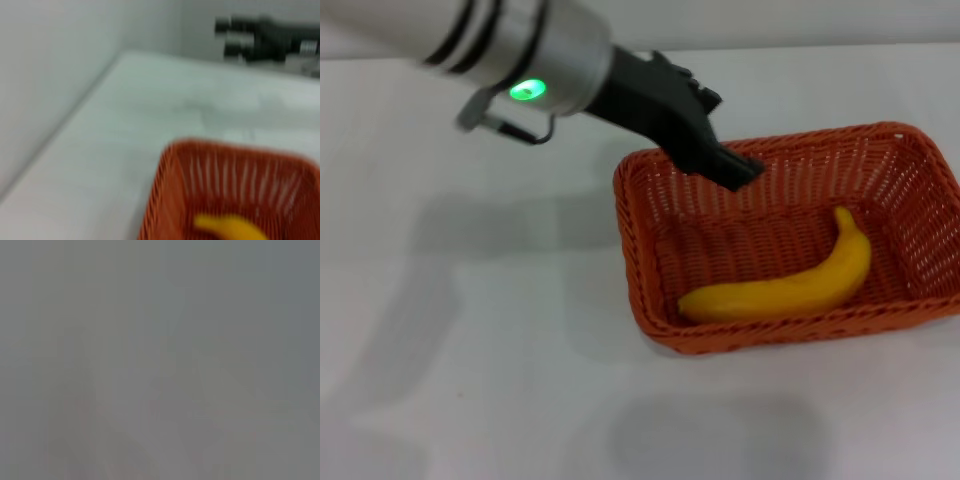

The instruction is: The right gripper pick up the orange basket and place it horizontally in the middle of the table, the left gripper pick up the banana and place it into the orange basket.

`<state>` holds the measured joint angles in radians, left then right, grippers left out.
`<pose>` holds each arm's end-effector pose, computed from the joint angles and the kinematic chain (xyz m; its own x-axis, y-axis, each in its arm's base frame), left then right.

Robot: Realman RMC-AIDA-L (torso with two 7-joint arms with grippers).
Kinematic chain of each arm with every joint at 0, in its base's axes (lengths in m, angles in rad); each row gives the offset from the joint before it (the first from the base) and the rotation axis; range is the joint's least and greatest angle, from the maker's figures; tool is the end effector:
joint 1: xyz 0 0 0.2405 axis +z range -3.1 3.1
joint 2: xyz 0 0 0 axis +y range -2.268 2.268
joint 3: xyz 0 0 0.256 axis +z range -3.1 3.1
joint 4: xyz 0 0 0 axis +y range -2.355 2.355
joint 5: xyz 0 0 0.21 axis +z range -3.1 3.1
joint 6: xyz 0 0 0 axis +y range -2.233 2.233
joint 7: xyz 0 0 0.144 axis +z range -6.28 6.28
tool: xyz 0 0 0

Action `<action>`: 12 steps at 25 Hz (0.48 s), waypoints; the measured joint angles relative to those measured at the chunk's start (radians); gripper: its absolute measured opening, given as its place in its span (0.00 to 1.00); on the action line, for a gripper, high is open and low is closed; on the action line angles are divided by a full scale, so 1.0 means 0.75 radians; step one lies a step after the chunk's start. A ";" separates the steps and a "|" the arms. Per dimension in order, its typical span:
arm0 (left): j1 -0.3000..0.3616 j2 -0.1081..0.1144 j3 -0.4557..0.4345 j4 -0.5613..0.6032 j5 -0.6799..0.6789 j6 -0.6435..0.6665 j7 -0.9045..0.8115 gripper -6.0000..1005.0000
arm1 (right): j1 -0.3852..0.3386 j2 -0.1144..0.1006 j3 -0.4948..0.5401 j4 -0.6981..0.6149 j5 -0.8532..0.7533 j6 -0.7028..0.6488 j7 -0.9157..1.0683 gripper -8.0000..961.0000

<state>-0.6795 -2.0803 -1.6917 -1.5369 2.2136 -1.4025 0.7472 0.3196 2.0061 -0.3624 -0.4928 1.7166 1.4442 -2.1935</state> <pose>-0.0520 0.3545 -0.0039 0.9723 0.2116 0.0996 0.2309 -0.9363 -0.2647 0.3566 0.3044 0.1135 0.6341 0.0886 -0.7682 -0.6938 -0.3735 -0.6158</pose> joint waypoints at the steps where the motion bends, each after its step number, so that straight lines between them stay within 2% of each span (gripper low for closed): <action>1: 0.069 0.000 -0.015 -0.025 -0.052 0.034 0.049 0.89 | -0.005 -0.002 0.000 -0.009 0.000 -0.006 0.022 0.89; 7: 0.474 -0.002 -0.151 -0.070 -0.457 0.240 0.419 0.89 | -0.024 -0.006 -0.001 -0.065 -0.004 -0.029 0.121 0.89; 10: 0.634 -0.004 -0.203 -0.010 -0.698 0.317 0.674 0.89 | -0.027 -0.008 -0.002 -0.087 -0.027 -0.032 0.150 0.89; 12: 0.708 -0.005 -0.232 0.061 -0.838 0.347 0.824 0.89 | -0.032 -0.008 -0.001 -0.095 -0.040 -0.040 0.153 0.89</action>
<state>-0.1482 -2.0840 -1.8659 -1.4914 1.5850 -1.1425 1.3652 0.2958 2.0002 -0.3630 -0.5639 1.6866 1.4142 -2.0788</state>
